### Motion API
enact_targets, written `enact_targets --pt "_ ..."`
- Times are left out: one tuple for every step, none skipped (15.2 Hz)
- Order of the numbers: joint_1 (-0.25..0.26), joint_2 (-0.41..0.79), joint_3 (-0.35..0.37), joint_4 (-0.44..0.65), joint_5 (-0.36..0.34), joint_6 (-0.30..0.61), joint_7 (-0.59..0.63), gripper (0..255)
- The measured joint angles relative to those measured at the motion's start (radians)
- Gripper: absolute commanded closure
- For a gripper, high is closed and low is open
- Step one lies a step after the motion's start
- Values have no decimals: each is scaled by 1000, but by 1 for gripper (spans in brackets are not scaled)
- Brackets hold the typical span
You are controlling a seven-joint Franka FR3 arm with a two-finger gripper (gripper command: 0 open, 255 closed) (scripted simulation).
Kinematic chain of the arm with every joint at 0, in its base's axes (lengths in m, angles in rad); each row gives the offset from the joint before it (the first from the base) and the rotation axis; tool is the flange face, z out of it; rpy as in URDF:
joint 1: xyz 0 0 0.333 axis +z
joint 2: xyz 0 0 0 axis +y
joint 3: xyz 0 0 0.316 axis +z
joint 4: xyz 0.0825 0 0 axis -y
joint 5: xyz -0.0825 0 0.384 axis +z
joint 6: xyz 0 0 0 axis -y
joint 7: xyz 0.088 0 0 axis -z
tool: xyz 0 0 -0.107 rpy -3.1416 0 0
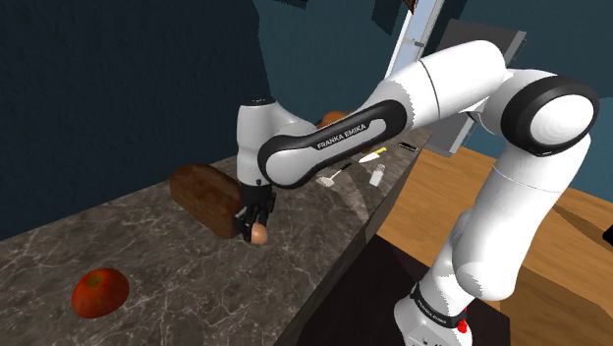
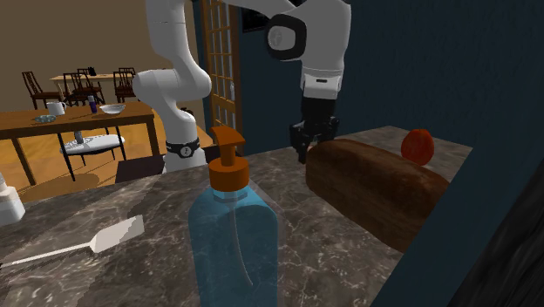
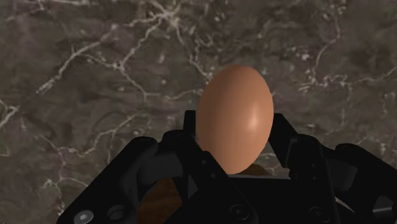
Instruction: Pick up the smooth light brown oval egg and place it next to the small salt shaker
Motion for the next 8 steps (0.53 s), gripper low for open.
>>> enact_targets --pt "0 -6 0 6 2 -11 -1 255" --pt "-1 -13 0 10 5 -22 -3 255" --pt "-2 -23 0 14 9 -36 -5 255" --pt "-2 -28 1 22 11 -49 -6 255" --pt "-3 -37 1 27 14 -61 -8 255" --pt "-3 -43 0 33 16 -74 -10 255" --pt "-4 -48 0 41 18 -86 -10 255" --pt "-3 -52 1 52 19 -101 -9 255"
